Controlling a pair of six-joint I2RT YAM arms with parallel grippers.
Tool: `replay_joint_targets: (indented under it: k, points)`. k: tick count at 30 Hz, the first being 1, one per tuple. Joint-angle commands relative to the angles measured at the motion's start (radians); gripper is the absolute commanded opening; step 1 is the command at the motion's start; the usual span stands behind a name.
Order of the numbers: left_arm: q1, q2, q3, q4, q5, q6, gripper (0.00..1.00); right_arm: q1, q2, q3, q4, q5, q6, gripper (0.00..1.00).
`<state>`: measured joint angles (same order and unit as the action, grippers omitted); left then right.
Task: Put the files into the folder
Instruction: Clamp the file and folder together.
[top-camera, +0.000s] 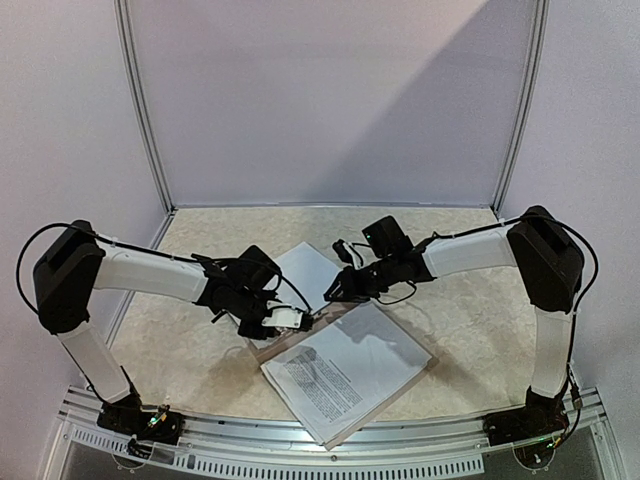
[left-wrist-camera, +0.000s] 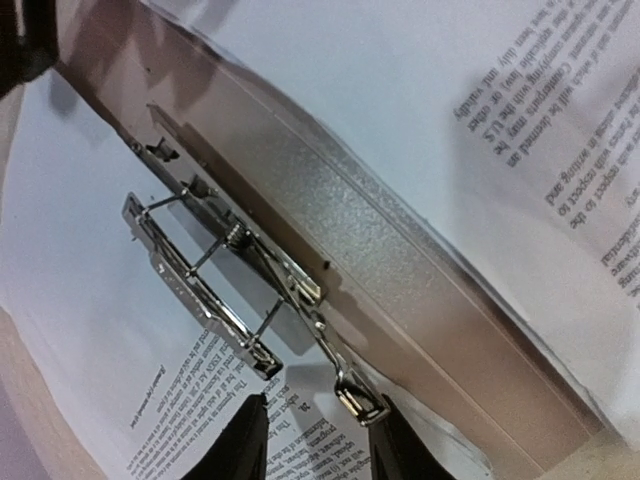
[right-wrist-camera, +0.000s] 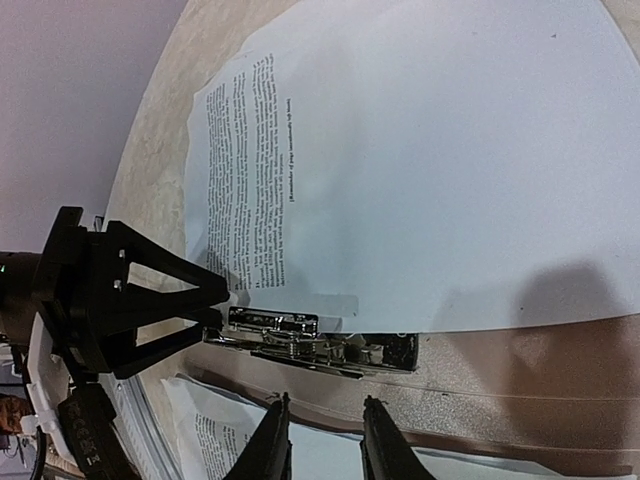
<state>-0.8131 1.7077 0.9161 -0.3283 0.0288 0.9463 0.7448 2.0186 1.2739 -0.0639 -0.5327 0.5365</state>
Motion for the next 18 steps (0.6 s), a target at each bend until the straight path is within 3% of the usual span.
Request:
replay_joint_targets:
  k: [1, 18]
  points:
    - [-0.018, -0.011, 0.028, -0.001, -0.003, -0.018, 0.34, -0.004, -0.034, -0.018, -0.009, 0.004, -0.014, 0.24]
    - [-0.029, 0.02, 0.142, 0.074, -0.04, -0.076, 0.34, -0.006, -0.065, -0.061, 0.004, 0.031, -0.004, 0.24]
